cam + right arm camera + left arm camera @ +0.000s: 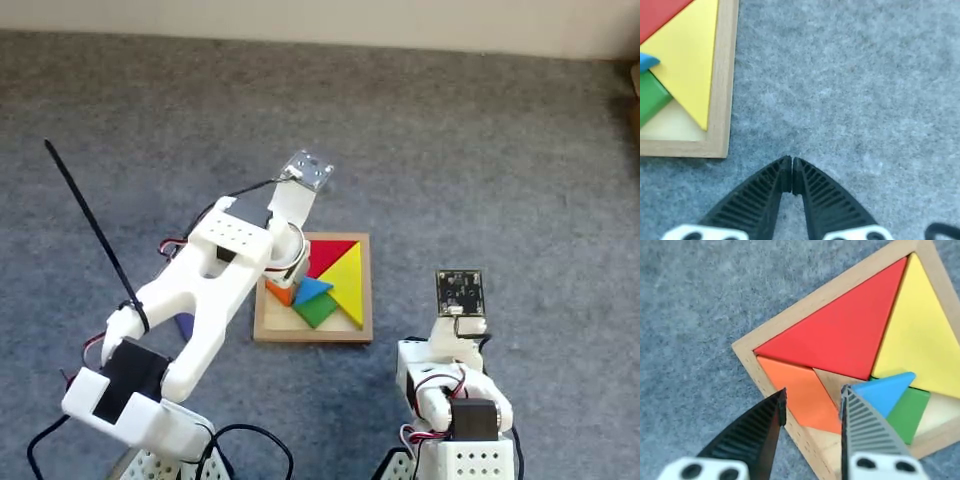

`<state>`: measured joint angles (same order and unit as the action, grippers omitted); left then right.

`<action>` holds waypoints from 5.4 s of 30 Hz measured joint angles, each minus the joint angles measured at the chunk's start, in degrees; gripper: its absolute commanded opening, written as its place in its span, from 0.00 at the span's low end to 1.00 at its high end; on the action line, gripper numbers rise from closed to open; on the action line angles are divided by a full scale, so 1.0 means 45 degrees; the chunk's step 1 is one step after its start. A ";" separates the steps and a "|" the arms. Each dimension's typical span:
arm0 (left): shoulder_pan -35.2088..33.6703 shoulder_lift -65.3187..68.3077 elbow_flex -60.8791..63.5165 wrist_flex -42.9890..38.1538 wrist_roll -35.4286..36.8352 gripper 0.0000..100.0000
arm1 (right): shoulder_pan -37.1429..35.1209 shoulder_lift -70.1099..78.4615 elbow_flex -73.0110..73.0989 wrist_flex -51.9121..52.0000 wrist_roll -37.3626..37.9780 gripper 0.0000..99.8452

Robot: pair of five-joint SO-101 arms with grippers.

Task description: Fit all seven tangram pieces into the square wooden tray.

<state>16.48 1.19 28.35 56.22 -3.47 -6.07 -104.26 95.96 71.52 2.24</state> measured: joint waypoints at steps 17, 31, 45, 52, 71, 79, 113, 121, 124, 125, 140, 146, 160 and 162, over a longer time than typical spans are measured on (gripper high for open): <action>0.1270 0.0000 0.0000 0.0234 0.0000 0.18 | 0.0000 0.0000 0.0000 0.0000 0.0000 0.02; 0.1954 0.0000 0.0000 0.0879 0.0000 0.18 | 0.0000 0.0000 0.0000 0.0000 0.0000 0.02; 0.2325 0.0000 0.0000 0.1094 -0.0020 0.18 | 0.0000 0.0000 0.0000 0.0000 0.0000 0.02; 0.2325 -0.0449 -0.0195 0.2540 -0.0020 0.18 | 0.0000 0.0000 0.0000 0.0000 0.0000 0.02; -0.3614 -0.5197 0.1836 0.4415 -0.1192 0.28 | 0.0000 0.0000 0.0000 0.0000 0.0000 0.02; -0.6466 -0.4142 0.2559 0.3907 -0.3223 0.28 | 0.0000 0.0000 0.0000 0.0000 0.0000 0.02; -0.6310 -0.0801 0.2813 0.1250 -0.2774 0.23 | 0.0000 0.0000 0.0000 0.0000 0.0000 0.02; -0.6252 -0.0801 0.2813 0.1250 -0.2735 0.12 | 0.0000 0.0000 0.0000 0.0000 0.0000 0.02; -0.6173 -0.0801 0.2813 0.1250 -0.2735 0.06 | 0.0000 0.0000 0.0000 0.0000 0.0000 0.02; -0.6154 -0.0801 0.2813 0.1250 -0.2735 0.04 | 0.0000 0.0000 0.0000 0.0000 0.0000 0.02; -0.4142 -0.0781 0.2149 0.2989 -0.0957 0.01 | 0.0000 0.0000 0.0000 0.0000 0.0000 0.02; -0.4142 -0.0781 0.0371 0.5079 0.0410 0.01 | 0.0000 0.0000 0.0000 0.0000 0.0000 0.02; -0.1270 -0.0781 -0.1543 0.7033 0.4298 0.01 | 0.0000 0.0000 0.0000 0.0000 0.0000 0.02; -0.0703 -0.0781 -0.1543 0.7033 0.5626 0.01 | 0.0000 0.0000 0.0000 0.0000 0.0000 0.02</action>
<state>13.32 -2.33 21.41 87.87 21.85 -6.07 -104.26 95.96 71.52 2.24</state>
